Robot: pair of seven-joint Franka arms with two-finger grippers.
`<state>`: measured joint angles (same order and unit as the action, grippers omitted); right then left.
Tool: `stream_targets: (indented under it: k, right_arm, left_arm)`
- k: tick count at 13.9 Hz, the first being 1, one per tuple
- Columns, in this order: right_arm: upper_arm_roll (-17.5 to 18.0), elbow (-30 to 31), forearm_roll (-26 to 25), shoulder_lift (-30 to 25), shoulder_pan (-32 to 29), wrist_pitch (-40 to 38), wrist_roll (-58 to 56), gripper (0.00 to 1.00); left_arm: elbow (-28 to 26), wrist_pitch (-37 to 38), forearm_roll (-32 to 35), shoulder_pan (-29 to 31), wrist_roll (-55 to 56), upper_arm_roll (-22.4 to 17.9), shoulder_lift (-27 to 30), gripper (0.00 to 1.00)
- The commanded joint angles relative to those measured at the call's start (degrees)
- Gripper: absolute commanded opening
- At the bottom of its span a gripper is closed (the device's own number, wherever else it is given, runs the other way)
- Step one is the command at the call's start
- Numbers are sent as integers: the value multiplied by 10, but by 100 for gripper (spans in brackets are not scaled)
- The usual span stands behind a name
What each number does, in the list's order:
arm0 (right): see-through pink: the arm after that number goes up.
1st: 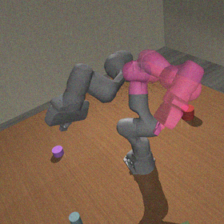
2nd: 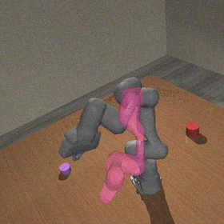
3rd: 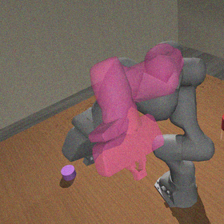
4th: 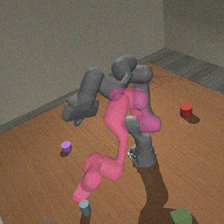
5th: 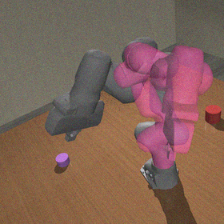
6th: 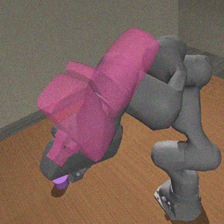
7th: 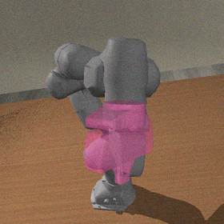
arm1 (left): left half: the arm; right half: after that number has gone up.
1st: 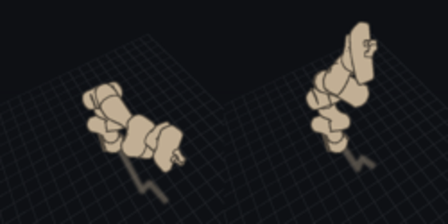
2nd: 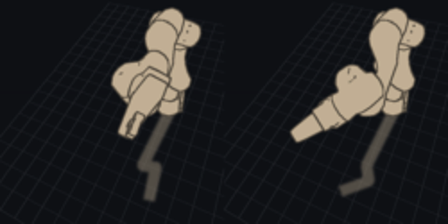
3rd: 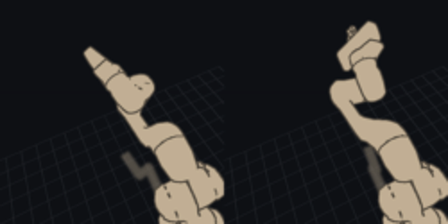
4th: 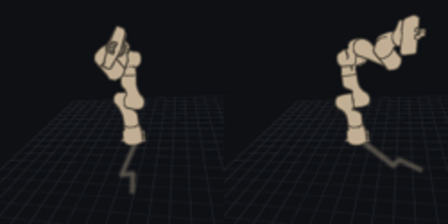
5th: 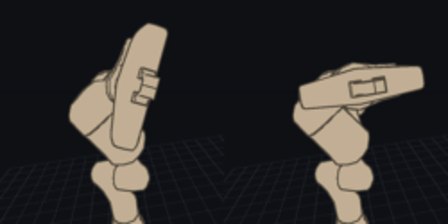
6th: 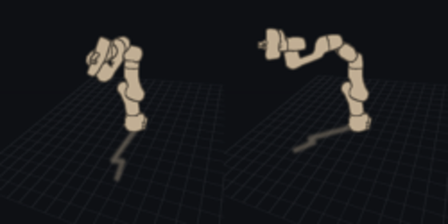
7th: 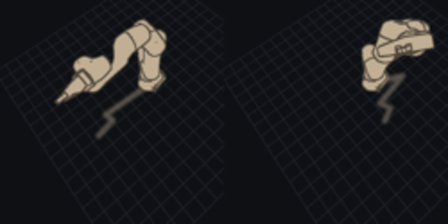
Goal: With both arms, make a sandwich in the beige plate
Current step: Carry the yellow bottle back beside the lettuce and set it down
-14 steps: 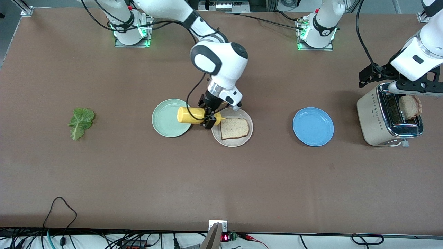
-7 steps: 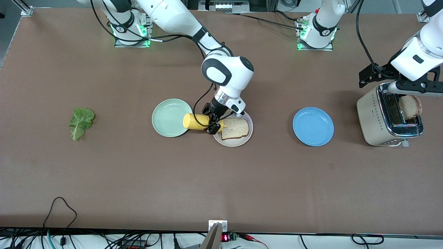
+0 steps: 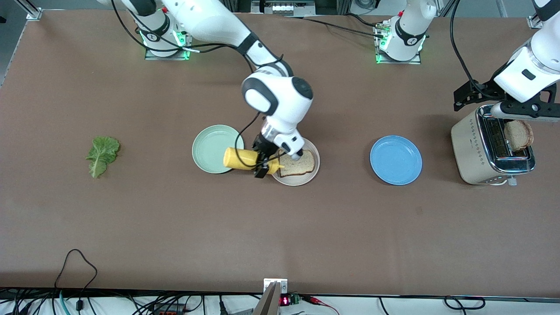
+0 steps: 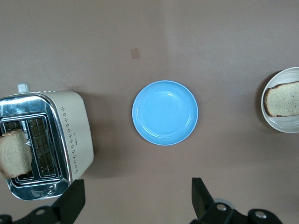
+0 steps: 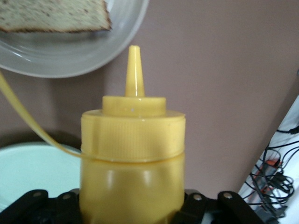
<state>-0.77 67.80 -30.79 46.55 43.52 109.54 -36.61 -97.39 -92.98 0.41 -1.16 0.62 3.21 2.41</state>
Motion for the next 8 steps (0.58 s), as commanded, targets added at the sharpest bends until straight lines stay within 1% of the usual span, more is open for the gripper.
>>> stream_targets:
  k: [1, 3, 4, 5, 8]
  right_arm:
    - [12, 7, 99, -62, -65, -6, -85, 22]
    - [12, 17, 200, -94, -120, 1, -170, 22]
    - [12, 40, 254, -115, -148, 12, -218, 22]
    - [13, 69, 301, -136, -176, 30, -263, 22]
    - [12, 168, 467, -194, -259, 66, -416, 22]
  left_arm:
    - [18, 16, -6, -3, -13, -3, -7, 100]
    - [18, 16, -6, -3, -12, -3, -7, 100]
    - [18, 16, -6, -3, -10, -3, -7, 100]
    - [18, 16, -6, -3, -10, -3, -7, 100]
    - [18, 16, -6, -3, -10, -3, -7, 100]
